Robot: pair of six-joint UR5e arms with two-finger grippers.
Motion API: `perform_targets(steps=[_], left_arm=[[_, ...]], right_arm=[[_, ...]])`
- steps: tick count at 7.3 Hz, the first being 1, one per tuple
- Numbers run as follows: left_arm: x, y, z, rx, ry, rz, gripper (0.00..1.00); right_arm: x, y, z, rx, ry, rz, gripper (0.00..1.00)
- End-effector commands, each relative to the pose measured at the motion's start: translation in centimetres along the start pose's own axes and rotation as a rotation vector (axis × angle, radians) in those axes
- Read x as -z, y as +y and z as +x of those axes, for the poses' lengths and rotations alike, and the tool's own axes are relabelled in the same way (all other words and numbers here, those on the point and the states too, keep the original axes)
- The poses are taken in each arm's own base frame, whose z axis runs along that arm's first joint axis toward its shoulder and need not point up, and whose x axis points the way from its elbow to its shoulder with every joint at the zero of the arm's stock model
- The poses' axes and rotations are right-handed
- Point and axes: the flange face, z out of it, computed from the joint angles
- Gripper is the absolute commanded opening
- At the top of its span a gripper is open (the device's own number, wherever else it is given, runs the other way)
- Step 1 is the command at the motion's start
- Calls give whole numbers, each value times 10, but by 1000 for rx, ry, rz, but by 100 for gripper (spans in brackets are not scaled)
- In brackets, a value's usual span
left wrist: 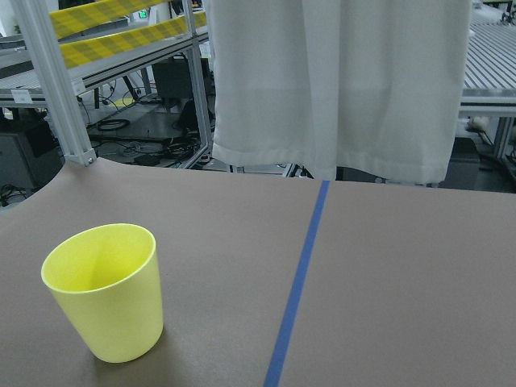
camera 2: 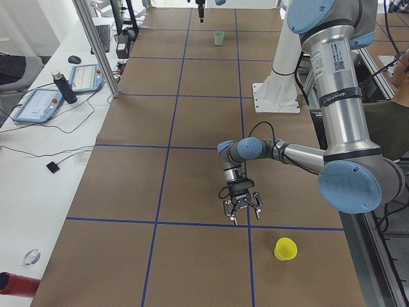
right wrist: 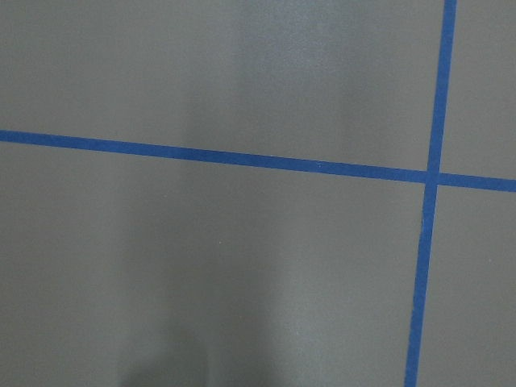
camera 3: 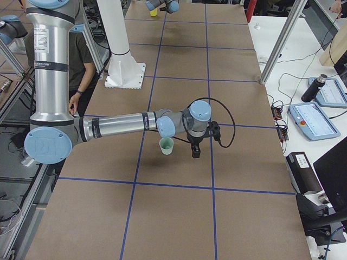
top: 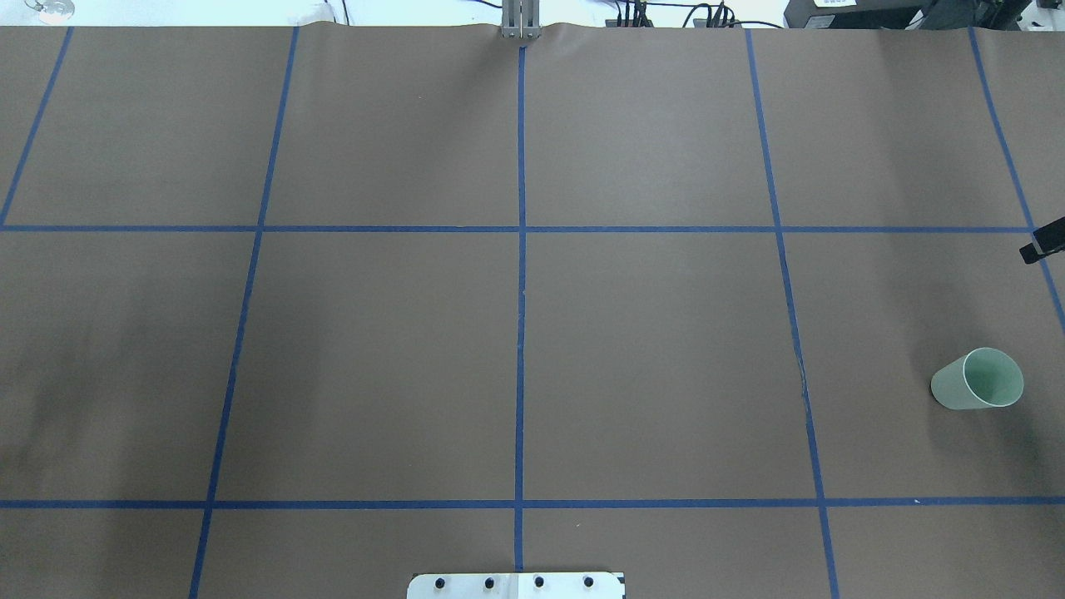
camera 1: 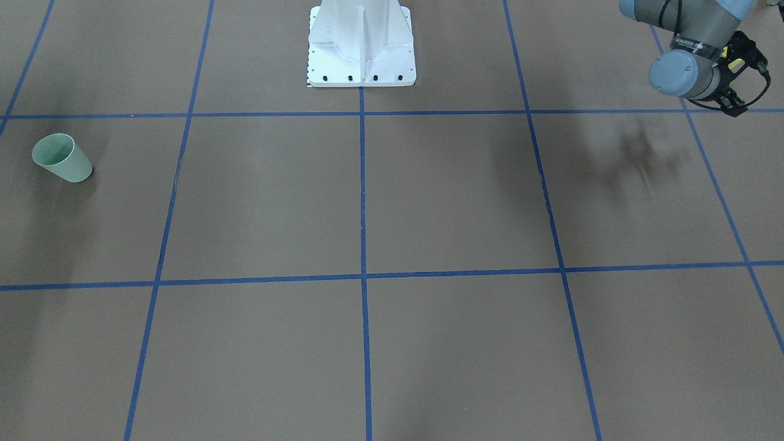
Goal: Transfer and stack yellow cup on green cup
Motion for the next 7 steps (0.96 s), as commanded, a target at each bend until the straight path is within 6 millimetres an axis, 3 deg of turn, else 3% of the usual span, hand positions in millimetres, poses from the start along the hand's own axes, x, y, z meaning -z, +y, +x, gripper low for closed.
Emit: perform_targets(steps=[1, 4, 5, 7], left_arm=[[-28, 6, -21, 67, -68, 44, 100], [-49, 36, -61, 41, -136, 80, 100], [-53, 38, -64, 30, -130, 77, 100], [-79, 38, -67, 16, -116, 109, 100]], right_arm=[[1, 0, -13, 27, -5, 2, 100], [-4, 8, -19, 41, -3, -11, 100], [-4, 8, -18, 40, 2, -11, 100], [-4, 11, -18, 41, -3, -13, 100]])
